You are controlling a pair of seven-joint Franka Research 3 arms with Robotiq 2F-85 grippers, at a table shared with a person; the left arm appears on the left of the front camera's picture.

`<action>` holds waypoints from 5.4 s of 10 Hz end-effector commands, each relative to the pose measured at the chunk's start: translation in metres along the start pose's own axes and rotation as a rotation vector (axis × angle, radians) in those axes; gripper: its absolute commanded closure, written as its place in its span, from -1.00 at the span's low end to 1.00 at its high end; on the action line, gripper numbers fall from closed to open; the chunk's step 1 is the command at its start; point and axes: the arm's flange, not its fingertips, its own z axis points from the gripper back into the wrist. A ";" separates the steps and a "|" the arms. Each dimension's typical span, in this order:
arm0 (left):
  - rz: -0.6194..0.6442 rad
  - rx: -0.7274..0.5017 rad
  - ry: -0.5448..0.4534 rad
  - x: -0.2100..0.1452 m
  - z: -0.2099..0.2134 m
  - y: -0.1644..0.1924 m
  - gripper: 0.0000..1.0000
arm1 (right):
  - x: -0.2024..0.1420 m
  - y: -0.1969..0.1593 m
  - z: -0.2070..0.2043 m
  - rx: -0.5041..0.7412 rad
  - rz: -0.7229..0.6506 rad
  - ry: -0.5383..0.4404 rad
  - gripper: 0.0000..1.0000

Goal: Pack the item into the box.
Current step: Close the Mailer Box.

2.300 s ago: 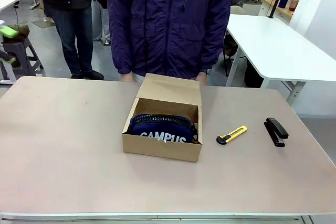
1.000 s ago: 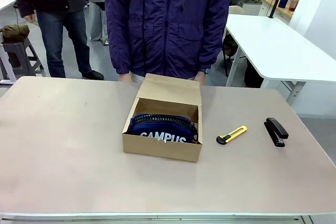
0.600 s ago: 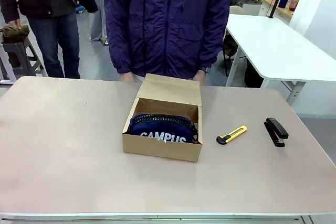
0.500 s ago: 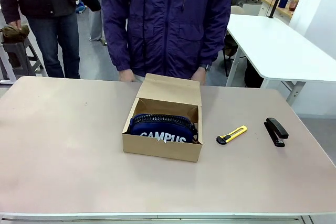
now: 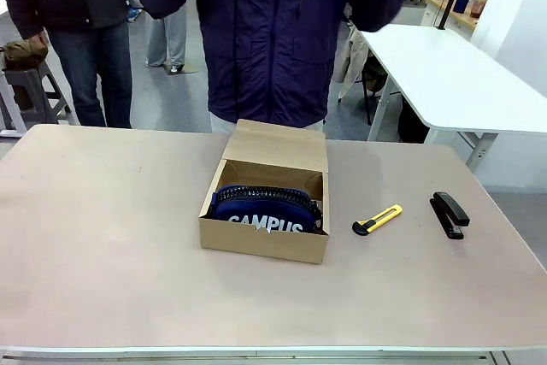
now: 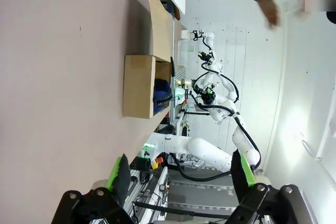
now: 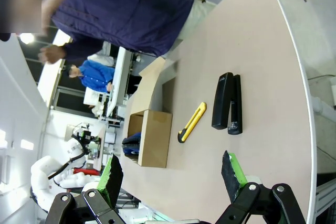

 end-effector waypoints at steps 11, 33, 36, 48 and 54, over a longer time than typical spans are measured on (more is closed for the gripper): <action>0.008 -0.071 0.055 -0.001 -0.037 -0.028 -1.00 | -0.002 0.036 -0.018 -0.003 0.006 -0.004 -1.00; -0.008 0.061 0.265 0.045 -0.323 -0.002 -1.00 | -0.039 0.059 -0.337 0.052 -0.092 0.288 -1.00; -0.001 0.035 0.282 0.074 -0.361 0.009 -1.00 | -0.032 0.058 -0.392 0.035 -0.106 0.306 -1.00; -0.089 -0.073 0.336 0.129 -0.455 0.050 -0.61 | -0.025 0.040 -0.508 0.245 -0.171 0.436 -0.86; -0.177 -0.126 0.376 0.129 -0.455 0.047 -0.12 | -0.026 0.037 -0.506 0.248 -0.127 0.389 0.10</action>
